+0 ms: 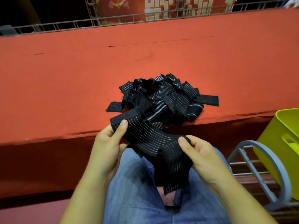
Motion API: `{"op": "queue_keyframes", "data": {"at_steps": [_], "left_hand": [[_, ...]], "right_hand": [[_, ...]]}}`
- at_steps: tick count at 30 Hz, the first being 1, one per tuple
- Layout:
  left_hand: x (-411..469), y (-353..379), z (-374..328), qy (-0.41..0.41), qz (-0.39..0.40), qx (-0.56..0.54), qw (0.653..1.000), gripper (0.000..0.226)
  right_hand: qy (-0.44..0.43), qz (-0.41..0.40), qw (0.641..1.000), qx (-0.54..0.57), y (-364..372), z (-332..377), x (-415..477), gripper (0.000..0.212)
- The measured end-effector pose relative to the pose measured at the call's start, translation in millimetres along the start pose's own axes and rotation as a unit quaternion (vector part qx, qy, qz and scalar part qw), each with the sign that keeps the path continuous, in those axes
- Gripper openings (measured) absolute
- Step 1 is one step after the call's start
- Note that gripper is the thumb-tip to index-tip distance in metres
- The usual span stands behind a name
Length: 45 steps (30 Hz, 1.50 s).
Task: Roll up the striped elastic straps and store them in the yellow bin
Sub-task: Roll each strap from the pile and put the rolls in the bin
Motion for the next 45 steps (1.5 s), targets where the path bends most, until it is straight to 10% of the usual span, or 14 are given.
{"op": "queue_keyframes", "data": {"at_steps": [6, 14, 20, 25, 33, 45], "left_hand": [[9.7, -12.9, 17.6, -0.067, -0.010, 0.039, 0.997, 0.026], [10.8, -14.3, 28.5, -0.093, -0.011, 0.083, 0.992, 0.021], [10.4, -23.2, 22.0, -0.056, -0.056, 0.117, 0.990, 0.017], [9.2, -30.1, 10.4, -0.009, -0.086, 0.096, 0.992, 0.015], [5.2, -41.9, -15.3, 0.073, -0.127, 0.071, 0.987, 0.010], [4.4, -89.2, -44.2, 0.121, -0.202, 0.010, 0.972, 0.009]], "right_hand": [[-0.051, -0.046, 0.998, 0.016, -11.1, 21.3, 3.0, 0.096], [-0.043, -0.094, 0.995, 0.011, -23.6, 24.8, 8.9, 0.046], [-0.052, -0.144, 0.988, 0.039, -43.5, 24.7, 10.8, 0.101], [-0.022, -0.132, 0.989, 0.067, -45.8, 21.1, 9.8, 0.062], [0.014, -0.114, 0.993, -0.028, -43.7, 16.8, 5.1, 0.108], [0.018, -0.210, 0.977, 0.024, -70.0, 9.7, 3.2, 0.019]]}}
Point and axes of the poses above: each hand's wrist, its own x-axis towards the middle knuckle, its own y-axis out of the palm, z = x × y, the point moved 9 cm from there along x, towards the middle knuckle, and after that the axes turned 11 degrees about -y, right-handed, at the moved point
